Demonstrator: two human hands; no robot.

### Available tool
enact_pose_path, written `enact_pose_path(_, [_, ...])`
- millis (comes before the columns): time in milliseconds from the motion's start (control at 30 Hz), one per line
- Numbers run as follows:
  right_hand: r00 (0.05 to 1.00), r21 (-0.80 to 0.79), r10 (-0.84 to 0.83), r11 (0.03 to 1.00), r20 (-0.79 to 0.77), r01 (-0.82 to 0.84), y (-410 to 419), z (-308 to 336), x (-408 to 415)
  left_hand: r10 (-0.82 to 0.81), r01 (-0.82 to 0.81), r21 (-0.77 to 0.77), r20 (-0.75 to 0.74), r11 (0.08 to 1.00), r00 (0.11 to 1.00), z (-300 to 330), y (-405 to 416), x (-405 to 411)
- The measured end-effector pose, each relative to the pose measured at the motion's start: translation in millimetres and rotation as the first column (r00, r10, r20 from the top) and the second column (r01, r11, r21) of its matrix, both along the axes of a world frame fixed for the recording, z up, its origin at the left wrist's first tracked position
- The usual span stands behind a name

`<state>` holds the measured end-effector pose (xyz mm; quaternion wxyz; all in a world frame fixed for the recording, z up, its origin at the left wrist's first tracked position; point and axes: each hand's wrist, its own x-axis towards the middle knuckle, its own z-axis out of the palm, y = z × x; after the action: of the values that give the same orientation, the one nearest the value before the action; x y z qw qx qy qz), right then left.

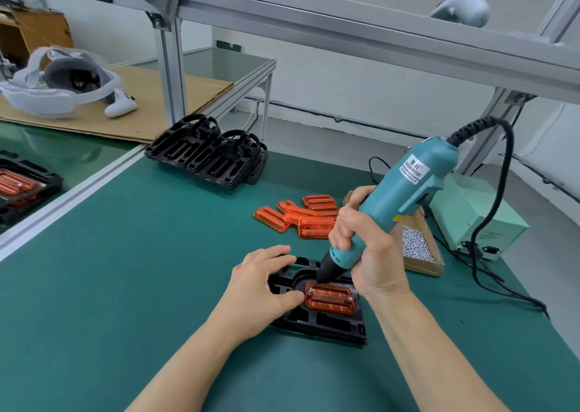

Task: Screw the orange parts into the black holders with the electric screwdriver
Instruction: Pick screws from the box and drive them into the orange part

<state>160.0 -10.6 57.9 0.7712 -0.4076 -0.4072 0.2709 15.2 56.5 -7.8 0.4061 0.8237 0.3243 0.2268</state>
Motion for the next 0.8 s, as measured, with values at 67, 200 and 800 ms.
enact_pose_path(67, [0.999, -0.005, 0.03, 1.0, 0.024, -0.03, 1.0, 0.9, -1.3, -0.001, 0.001, -0.007, 0.02, 1.0, 1.0, -2.5, 0.8, 0.1])
enact_pose_path(200, [0.991, -0.039, 0.114, 0.993, 0.076, -0.112, 5.3, 2.0, -4.0, -0.009, 0.009, -0.012, 0.044, 1.0, 0.999, -6.3, 2.2, 1.5])
enact_pose_path(800, [0.966, -0.054, 0.182, 0.983, 0.185, -0.175, 4.5, 1.0, 0.4, 0.01, -0.011, 0.029, 0.064, 1.0, 0.998, -10.9, 3.7, 4.9])
